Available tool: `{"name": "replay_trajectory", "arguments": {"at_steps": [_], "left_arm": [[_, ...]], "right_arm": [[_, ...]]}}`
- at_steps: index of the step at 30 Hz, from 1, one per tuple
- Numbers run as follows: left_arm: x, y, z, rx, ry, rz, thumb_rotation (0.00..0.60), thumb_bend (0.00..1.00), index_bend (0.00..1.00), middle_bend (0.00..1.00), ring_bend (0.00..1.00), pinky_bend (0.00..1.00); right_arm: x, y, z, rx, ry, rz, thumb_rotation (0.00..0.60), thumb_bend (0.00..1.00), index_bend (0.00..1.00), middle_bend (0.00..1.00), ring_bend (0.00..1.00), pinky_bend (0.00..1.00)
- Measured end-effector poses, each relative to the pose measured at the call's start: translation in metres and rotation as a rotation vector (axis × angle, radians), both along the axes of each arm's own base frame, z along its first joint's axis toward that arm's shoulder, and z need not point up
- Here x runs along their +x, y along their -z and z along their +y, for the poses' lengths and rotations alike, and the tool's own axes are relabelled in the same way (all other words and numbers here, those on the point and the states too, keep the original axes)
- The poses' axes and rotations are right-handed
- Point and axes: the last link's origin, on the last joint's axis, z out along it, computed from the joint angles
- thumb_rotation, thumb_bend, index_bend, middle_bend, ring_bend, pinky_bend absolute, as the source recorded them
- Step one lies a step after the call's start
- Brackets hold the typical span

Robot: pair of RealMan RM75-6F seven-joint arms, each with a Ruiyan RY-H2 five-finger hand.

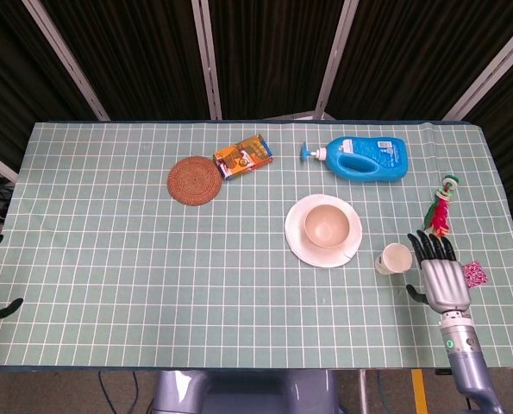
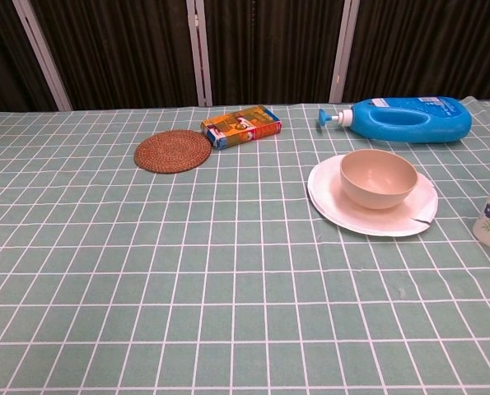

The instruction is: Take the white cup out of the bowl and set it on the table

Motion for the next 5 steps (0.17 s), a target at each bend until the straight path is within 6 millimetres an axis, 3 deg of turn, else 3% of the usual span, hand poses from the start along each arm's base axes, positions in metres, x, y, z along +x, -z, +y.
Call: {"name": "replay_trajectory", "arguments": {"at_steps": [5], "left_arm": [[0.000, 0.003, 0.000, -0.004, 0.002, 0.009, 0.600, 0.00, 0.00, 0.00, 0.00, 0.00]], "right_arm": [[-0.001, -0.018, 0.022, -0.043, -0.077, -0.011, 0.600, 0.11, 0.00, 0.00, 0.00, 0.00]]}}
